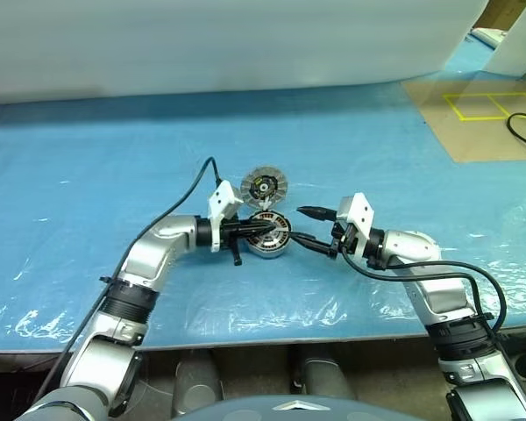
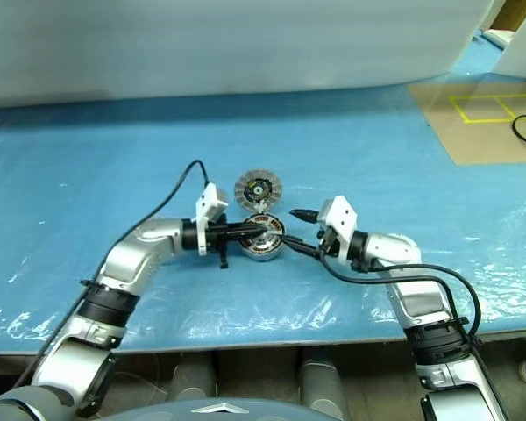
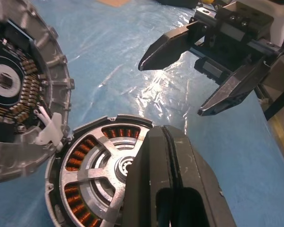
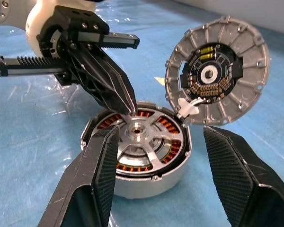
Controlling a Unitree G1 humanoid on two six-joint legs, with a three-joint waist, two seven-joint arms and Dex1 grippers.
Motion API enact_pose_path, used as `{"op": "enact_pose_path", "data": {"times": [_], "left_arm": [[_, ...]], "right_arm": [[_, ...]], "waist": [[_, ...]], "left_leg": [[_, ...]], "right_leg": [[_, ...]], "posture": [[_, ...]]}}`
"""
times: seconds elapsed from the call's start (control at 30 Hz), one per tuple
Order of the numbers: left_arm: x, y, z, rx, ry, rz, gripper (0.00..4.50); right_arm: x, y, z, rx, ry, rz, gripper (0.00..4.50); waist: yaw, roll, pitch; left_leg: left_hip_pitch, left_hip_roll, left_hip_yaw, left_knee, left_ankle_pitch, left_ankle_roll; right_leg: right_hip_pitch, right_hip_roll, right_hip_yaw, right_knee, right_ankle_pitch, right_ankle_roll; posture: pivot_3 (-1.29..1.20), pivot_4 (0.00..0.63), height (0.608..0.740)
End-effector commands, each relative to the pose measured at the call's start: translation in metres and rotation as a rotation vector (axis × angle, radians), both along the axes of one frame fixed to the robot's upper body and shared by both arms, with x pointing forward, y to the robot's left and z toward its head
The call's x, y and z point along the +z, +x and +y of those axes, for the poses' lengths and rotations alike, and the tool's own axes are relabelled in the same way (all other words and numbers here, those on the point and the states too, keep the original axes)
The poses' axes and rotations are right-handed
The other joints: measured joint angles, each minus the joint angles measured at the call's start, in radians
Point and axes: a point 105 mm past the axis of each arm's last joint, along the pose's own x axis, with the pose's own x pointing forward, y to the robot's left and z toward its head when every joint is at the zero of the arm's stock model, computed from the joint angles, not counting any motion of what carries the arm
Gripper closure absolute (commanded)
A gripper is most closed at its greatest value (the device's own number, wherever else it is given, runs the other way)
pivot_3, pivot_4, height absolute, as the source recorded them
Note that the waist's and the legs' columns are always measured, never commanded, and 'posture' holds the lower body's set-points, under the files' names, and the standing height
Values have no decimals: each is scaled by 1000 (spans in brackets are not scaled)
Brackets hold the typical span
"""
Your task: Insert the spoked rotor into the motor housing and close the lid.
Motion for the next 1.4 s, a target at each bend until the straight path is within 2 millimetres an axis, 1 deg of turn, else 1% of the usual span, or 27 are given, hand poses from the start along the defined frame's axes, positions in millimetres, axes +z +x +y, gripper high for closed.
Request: {"op": "enact_pose_path", "data": {"times": [0.03,0.1,0.23,0.33,0.4,0.63,0.77,0.87,1.03,1.1,1.23,1.4], "left_arm": [[14,-5,11,18,-40,-64,4474],[16,-5,20,54,-62,-69,4474],[12,-3,36,126,-54,-95,4474],[16,1,44,180,-80,-112,4474],[18,6,52,224,-89,-117,4474],[10,28,90,375,-67,-111,4474],[7,44,103,427,-44,-123,4474],[6,59,105,449,-23,-136,4474],[8,85,98,447,-31,-119,4474],[5,93,92,438,-1,-111,4474],[5,103,82,415,2,-83,4474],[7,110,65,379,27,-69,4474]], "right_arm": [[9,2,3,21,29,-18,1531],[9,3,4,28,29,-14,1531],[8,4,6,47,27,-7,1531],[7,5,6,56,23,-3,1531],[6,6,7,61,19,-1,1531],[7,4,7,68,13,3,1531],[9,2,6,62,13,1,1531],[10,1,6,57,13,0,1531],[11,-1,7,49,16,-3,1531],[12,-1,8,45,18,-4,1531],[13,-2,6,28,21,-7,1531],[14,-4,5,16,23,-7,1531]], "waist": [[0,0,0],[0,0,0],[0,0,0],[0,0,0],[0,0,0],[-2,0,0],[1,0,0],[2,0,0],[2,0,0],[3,0,0],[2,0,0],[5,-1,0]], "left_leg": [[0,0,0,0,0,0],[0,0,0,0,0,0],[0,0,0,0,0,0],[0,0,0,1,0,0],[0,0,0,1,0,0],[1,0,1,1,0,0],[1,0,1,1,1,1],[1,0,1,2,2,3],[1,0,0,3,2,3],[1,-1,0,3,2,3],[0,-1,0,3,2,3],[0,-2,-1,3,2,3]], "right_leg": [[0,0,0,0,0,0],[0,0,0,0,0,0],[0,0,0,0,0,0],[0,0,0,0,0,0],[0,0,0,0,0,0],[0,0,0,1,0,0],[0,0,0,1,0,0],[0,0,0,1,0,0],[1,0,0,2,0,1],[1,0,0,2,1,1],[1,0,0,2,3,5],[1,0,0,1,3,5]], "posture": [[0,150,740],[0,150,740],[0,150,740],[0,150,740],[0,150,740],[0,150,740],[0,150,740],[0,150,740],[0,150,740],[0,150,740],[0,150,740],[0,150,740]]}}
